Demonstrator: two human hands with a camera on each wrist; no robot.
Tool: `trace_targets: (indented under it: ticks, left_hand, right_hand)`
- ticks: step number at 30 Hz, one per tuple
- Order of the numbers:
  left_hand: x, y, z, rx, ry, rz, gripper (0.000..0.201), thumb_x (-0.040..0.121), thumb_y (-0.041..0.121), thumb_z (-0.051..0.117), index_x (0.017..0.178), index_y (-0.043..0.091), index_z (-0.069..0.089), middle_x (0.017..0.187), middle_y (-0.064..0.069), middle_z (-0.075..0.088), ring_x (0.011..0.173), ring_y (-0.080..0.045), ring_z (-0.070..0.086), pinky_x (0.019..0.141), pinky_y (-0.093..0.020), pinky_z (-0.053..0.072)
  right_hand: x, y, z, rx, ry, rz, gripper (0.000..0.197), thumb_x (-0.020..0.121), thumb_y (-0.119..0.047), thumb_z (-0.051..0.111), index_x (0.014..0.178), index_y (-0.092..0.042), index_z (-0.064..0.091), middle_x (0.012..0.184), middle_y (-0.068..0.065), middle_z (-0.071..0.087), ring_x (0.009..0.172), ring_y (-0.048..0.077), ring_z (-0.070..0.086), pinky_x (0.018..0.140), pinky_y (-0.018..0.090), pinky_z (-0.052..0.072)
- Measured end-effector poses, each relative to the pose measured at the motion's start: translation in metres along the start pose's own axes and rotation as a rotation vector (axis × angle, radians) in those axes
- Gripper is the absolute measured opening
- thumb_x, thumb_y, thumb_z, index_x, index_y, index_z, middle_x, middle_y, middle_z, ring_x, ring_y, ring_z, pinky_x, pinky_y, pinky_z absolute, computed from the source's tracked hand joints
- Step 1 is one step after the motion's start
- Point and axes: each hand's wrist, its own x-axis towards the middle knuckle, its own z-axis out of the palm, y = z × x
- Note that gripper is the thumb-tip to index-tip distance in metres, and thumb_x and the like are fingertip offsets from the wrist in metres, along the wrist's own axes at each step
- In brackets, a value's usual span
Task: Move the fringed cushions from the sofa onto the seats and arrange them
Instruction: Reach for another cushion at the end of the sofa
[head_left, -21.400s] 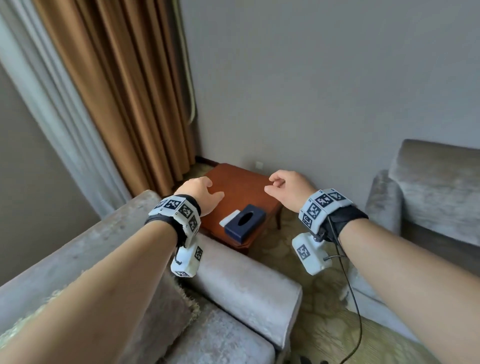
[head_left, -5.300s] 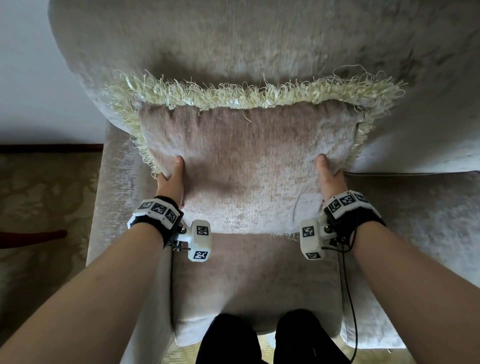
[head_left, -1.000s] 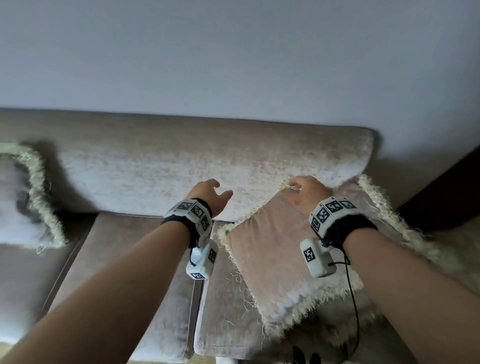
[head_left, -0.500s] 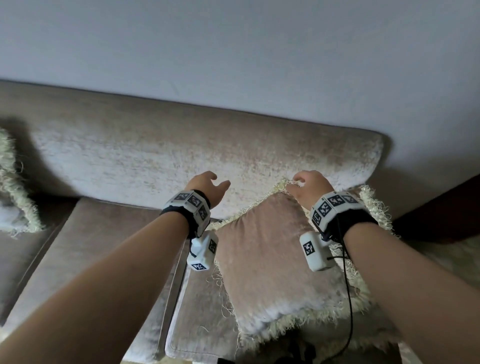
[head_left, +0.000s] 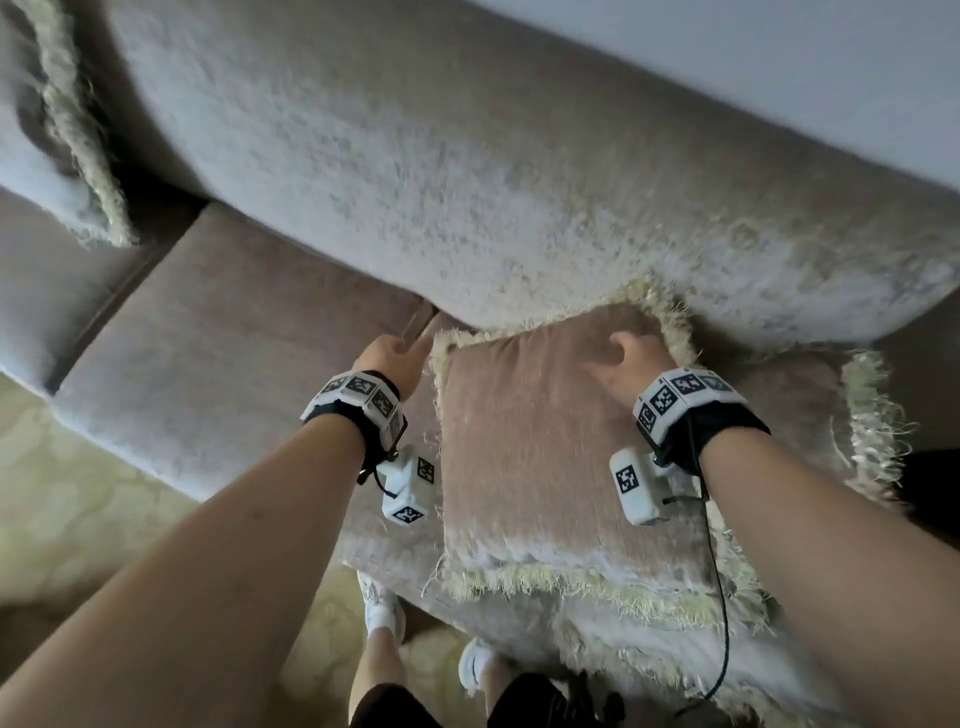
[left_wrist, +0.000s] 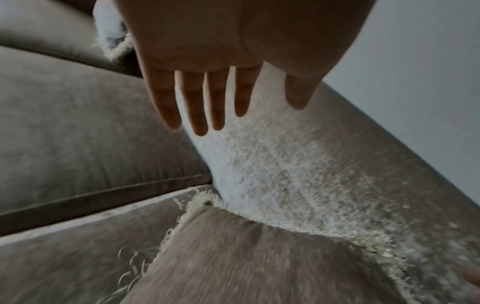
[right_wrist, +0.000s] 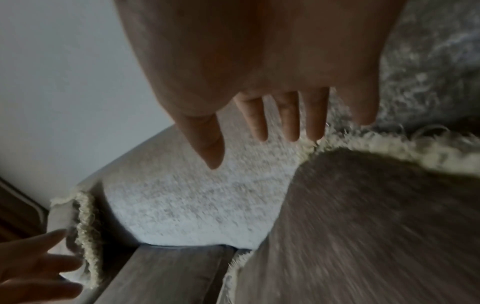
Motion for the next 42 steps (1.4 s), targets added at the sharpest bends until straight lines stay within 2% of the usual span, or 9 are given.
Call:
trace_targets:
  ticks: [3,5,7,13,23,30,35,39,42]
  left_hand:
    - [0.018,-0.029,0.033,-0.031,-0.058,-0.066,0.07,0.102,0.062,0.051,0.134,0.001,0.062,0.108,-0.016,0.073,0.1,-0.035,0.069,0.083,-0.041,0.053]
    - [0.026,-0.042,0.051,-0.063,-0.064,-0.109,0.079,0.1,0.063,0.052,0.152,0.004,0.049,0.145,-0.022,0.062,0.129,-0.041,0.062,0.106,-0.049,0.049]
    - [0.032,-0.052,0.069,-0.092,-0.083,-0.145,0.081,0.1,0.061,0.055,0.161,0.01,0.038,0.156,-0.018,0.053,0.14,-0.037,0.055,0.113,-0.046,0.044]
    - [0.057,-0.084,0.125,-0.122,-0.171,-0.18,0.091,0.094,0.065,0.064,0.163,0.015,0.031,0.162,-0.017,0.045,0.147,-0.037,0.046,0.121,-0.051,0.037]
    - [0.103,-0.122,0.175,-0.253,-0.311,-0.253,0.102,0.087,0.071,0.069,0.162,0.013,0.032,0.155,-0.019,0.05,0.14,-0.038,0.053,0.119,-0.05,0.041]
    - [0.128,-0.141,0.229,-0.427,-0.363,-0.361,0.158,0.018,0.1,0.07,0.152,0.021,0.046,0.147,-0.013,0.059,0.13,-0.037,0.062,0.116,-0.052,0.047]
    - [0.118,-0.132,0.223,-0.387,-0.39,-0.359,0.141,0.049,0.093,0.075,0.162,0.018,0.034,0.159,-0.008,0.047,0.144,-0.035,0.05,0.122,-0.046,0.038]
    - [0.129,-0.139,0.232,-0.388,-0.407,-0.379,0.173,0.011,0.102,0.07,0.159,0.021,0.034,0.153,-0.006,0.052,0.136,-0.034,0.056,0.117,-0.053,0.044]
    - [0.121,-0.124,0.221,-0.441,-0.445,-0.404,0.14,0.056,0.083,0.082,0.164,0.018,0.023,0.158,-0.011,0.046,0.141,-0.037,0.051,0.121,-0.053,0.041]
  right_hand:
    - [0.008,0.016,0.026,-0.072,-0.042,0.098,0.083,0.083,-0.056,0.062,0.15,-0.019,0.03,0.151,0.015,0.032,0.131,0.035,0.043,0.103,0.044,0.042]
    - [0.012,0.026,0.034,-0.098,-0.056,0.166,0.09,0.083,-0.059,0.061,0.153,-0.019,0.022,0.155,0.014,0.025,0.138,0.036,0.035,0.108,0.048,0.036]
    - [0.018,0.035,0.042,-0.129,-0.091,0.267,0.098,0.081,-0.064,0.06,0.155,-0.019,0.014,0.159,0.014,0.016,0.142,0.037,0.026,0.112,0.052,0.029]
    - [0.027,0.034,0.065,-0.16,-0.117,0.516,0.125,0.07,-0.074,0.063,0.155,-0.012,-0.006,0.161,0.021,0.004,0.144,0.044,0.014,0.113,0.059,0.022]
    - [0.034,0.047,0.102,-0.11,0.043,0.659,0.128,0.07,-0.068,0.07,0.154,-0.015,-0.011,0.161,0.017,-0.007,0.148,0.038,0.001,0.116,0.054,0.011]
    - [0.044,0.049,0.111,-0.168,-0.013,0.687,0.126,0.073,-0.07,0.064,0.153,-0.015,-0.017,0.16,0.02,-0.011,0.144,0.047,0.009,0.114,0.057,0.014]
    - [0.046,0.061,0.116,-0.189,-0.03,0.702,0.128,0.071,-0.074,0.062,0.152,-0.016,-0.017,0.16,0.021,-0.009,0.144,0.048,0.011,0.114,0.056,0.016]
    - [0.051,0.063,0.117,-0.183,-0.035,0.71,0.129,0.07,-0.074,0.063,0.152,-0.016,-0.017,0.16,0.021,-0.008,0.144,0.047,0.011,0.115,0.055,0.016]
    - [0.05,0.063,0.115,-0.175,-0.038,0.708,0.128,0.071,-0.074,0.062,0.153,-0.016,-0.017,0.16,0.02,-0.008,0.144,0.046,0.011,0.115,0.054,0.015]
